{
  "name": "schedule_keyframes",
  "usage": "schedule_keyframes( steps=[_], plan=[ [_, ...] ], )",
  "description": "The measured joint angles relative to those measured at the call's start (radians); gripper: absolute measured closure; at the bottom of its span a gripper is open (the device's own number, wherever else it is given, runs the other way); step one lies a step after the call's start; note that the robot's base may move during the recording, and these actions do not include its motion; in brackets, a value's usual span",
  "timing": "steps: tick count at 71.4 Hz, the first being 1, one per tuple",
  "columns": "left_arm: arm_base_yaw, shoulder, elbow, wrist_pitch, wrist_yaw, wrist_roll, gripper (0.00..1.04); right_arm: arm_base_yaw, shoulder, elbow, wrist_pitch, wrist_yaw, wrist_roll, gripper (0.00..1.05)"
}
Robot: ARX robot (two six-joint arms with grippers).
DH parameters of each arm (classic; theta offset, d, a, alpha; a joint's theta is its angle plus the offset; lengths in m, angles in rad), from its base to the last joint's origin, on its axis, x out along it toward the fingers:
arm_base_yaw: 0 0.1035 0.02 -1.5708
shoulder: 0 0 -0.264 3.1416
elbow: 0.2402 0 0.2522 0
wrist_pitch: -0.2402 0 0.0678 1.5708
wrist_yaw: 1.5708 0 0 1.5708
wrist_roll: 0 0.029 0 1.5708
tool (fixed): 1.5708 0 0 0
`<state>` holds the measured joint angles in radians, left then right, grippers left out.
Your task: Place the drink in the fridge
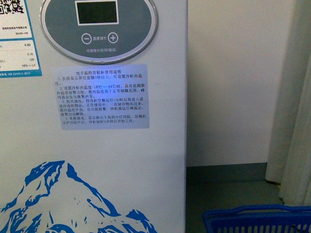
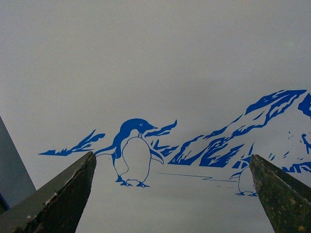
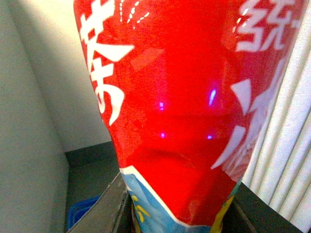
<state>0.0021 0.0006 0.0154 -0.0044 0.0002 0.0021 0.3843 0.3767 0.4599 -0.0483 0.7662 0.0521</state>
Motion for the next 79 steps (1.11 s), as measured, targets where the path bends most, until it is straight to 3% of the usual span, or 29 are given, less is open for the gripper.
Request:
schedule_keyframes(
  steps=[79],
  plan=[
    [0.000, 0.000, 0.000, 0.000, 0.001, 0.000, 0.08, 0.000, -0.007, -0.007, 0.000, 0.002, 0.000, 0.69]
  ],
)
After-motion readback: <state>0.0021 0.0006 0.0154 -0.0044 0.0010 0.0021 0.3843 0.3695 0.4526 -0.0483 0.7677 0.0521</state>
